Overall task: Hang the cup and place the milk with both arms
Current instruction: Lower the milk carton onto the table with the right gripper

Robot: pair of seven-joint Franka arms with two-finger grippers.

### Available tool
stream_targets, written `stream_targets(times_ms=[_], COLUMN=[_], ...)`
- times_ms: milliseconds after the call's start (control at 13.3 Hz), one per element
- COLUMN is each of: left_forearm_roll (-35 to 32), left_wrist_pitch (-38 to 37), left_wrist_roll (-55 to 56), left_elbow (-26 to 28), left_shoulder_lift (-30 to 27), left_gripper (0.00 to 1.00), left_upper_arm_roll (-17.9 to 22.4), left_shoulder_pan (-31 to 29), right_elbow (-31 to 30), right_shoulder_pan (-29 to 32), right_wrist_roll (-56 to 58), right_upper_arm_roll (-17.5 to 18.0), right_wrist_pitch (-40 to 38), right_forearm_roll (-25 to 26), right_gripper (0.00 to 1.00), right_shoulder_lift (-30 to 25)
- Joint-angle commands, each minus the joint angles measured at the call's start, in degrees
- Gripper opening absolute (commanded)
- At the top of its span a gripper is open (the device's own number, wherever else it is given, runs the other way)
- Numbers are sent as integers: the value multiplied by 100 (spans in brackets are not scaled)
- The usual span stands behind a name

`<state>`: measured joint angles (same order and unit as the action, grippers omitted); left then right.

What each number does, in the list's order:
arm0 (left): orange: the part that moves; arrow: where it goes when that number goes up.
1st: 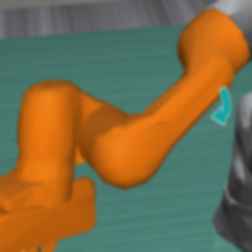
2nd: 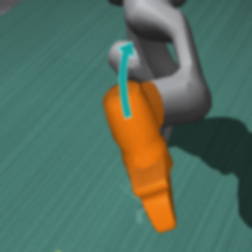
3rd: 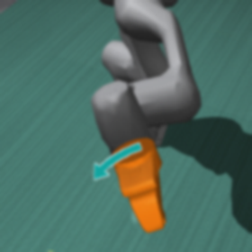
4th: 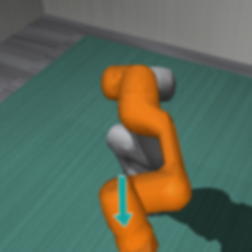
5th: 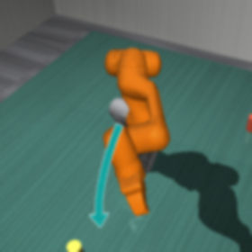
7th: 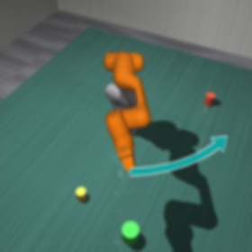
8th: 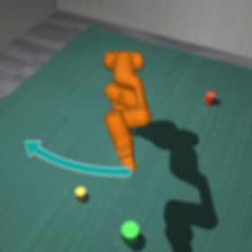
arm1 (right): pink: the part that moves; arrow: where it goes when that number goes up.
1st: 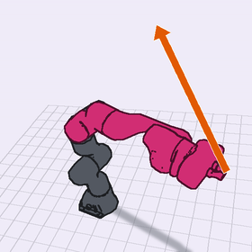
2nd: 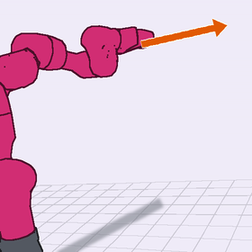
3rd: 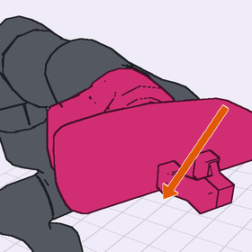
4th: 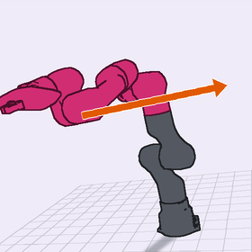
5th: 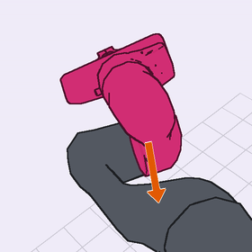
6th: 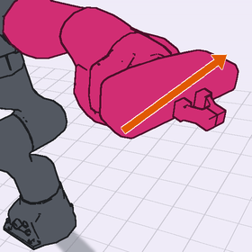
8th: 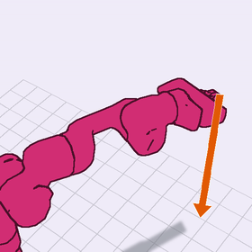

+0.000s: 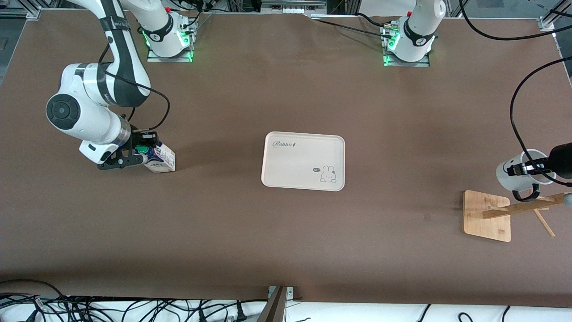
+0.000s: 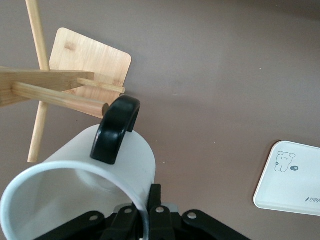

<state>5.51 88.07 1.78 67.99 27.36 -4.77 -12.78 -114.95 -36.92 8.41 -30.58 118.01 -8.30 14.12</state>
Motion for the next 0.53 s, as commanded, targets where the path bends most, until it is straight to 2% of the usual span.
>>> stream_targets(times_ms=[0, 150, 376, 451], left_forearm_roll=[-409, -446, -446, -446], left_wrist_pitch=[-185, -159, -150, -150], left_wrist_roll=[-98, -99, -125, -134], left_elbow=[-409, -444, -444, -444], left_shoulder_lift=[138, 172, 243, 313], left_gripper=[0, 0, 0, 0], left_upper_arm_roll=[-41, -42, 2, 11], left_shoulder_pan=[47, 47, -22, -58], right_elbow=[-212, -212, -194, -168], right_shoulder_pan=[-35, -35, 0, 18], right_wrist_roll=[73, 73, 64, 73], right_upper_arm_roll=[-18, -18, -18, -18], right_wrist_pitch=[125, 152, 152, 126], right_forearm_roll=[-76, -76, -76, -67], right_gripper=[52, 63, 67, 95], right_shoulder_lift=[-190, -164, -164, -173])
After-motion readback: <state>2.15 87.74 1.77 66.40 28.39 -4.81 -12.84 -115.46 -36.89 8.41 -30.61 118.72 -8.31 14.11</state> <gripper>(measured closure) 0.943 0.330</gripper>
